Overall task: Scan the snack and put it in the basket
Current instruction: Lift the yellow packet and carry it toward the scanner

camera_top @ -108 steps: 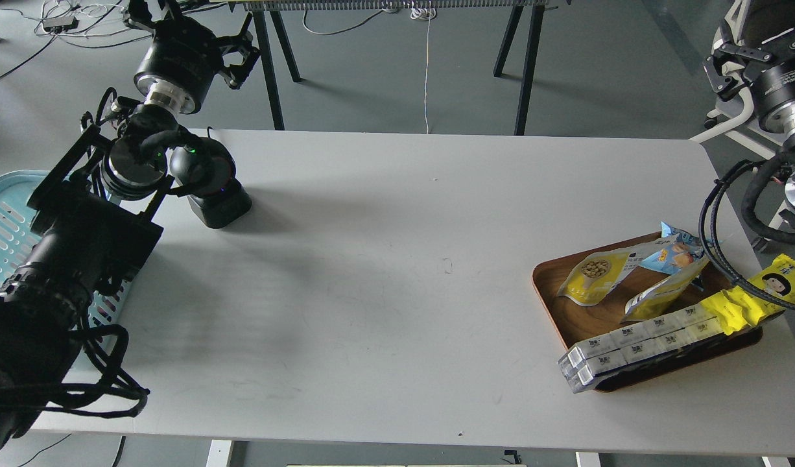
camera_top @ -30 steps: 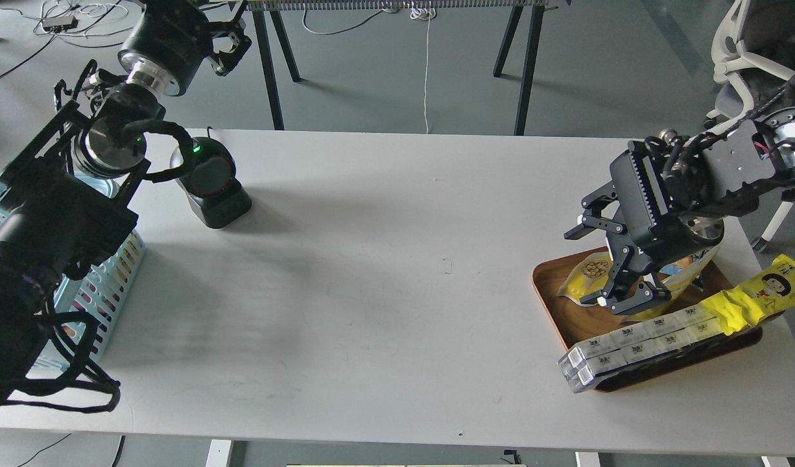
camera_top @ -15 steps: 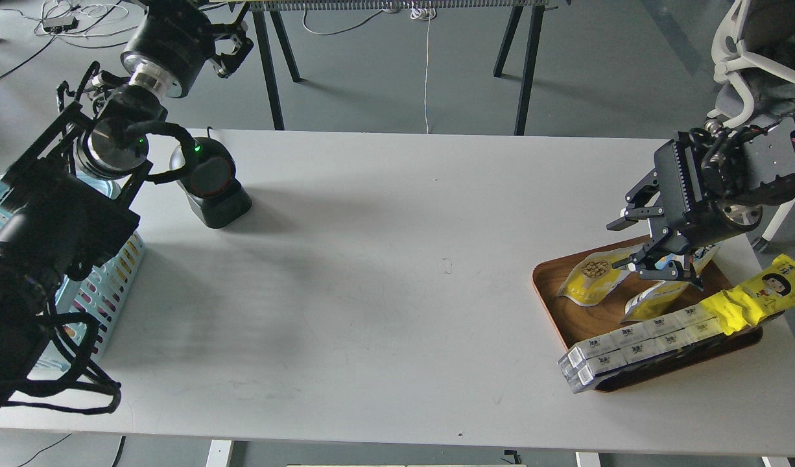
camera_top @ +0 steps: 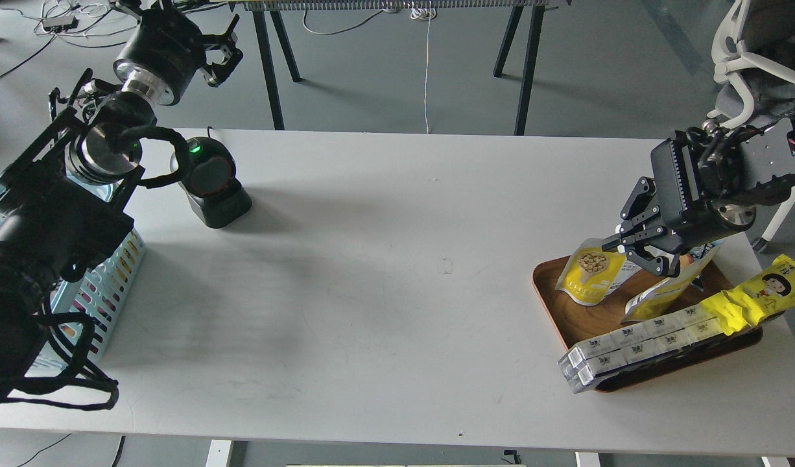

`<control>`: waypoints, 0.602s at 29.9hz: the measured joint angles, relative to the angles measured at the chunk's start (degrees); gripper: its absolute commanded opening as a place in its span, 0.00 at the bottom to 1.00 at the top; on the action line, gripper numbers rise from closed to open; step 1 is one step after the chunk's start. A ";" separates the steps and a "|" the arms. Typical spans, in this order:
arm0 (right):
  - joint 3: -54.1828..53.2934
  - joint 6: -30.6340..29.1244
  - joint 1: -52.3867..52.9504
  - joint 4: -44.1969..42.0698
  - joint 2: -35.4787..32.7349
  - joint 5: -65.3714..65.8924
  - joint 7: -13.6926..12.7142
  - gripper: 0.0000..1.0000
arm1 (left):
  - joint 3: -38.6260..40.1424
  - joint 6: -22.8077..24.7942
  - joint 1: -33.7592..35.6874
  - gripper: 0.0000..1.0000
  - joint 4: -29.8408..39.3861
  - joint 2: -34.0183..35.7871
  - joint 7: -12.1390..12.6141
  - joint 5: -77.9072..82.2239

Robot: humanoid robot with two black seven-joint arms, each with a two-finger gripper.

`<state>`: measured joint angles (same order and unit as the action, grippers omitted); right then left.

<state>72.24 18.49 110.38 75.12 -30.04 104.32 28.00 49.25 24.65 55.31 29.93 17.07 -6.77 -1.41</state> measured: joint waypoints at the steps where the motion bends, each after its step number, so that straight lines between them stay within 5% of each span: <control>1: 0.00 0.31 0.11 0.04 -0.02 0.00 0.00 0.00 | 0.00 0.25 0.02 1.00 -0.02 -0.01 0.00 0.00; 11: -2.27 2.99 4.70 2.22 -2.61 -0.71 0.01 0.00 | 0.00 0.96 0.07 1.00 -0.05 -0.02 0.08 -0.08; 18: -18.67 -1.04 4.33 3.14 -3.97 -2.36 0.00 0.00 | 0.05 1.02 0.16 1.00 -0.04 -0.26 0.09 -0.08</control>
<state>53.57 17.45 114.72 78.26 -34.02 101.96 28.00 49.30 25.67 55.46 29.89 16.81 -6.68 -1.49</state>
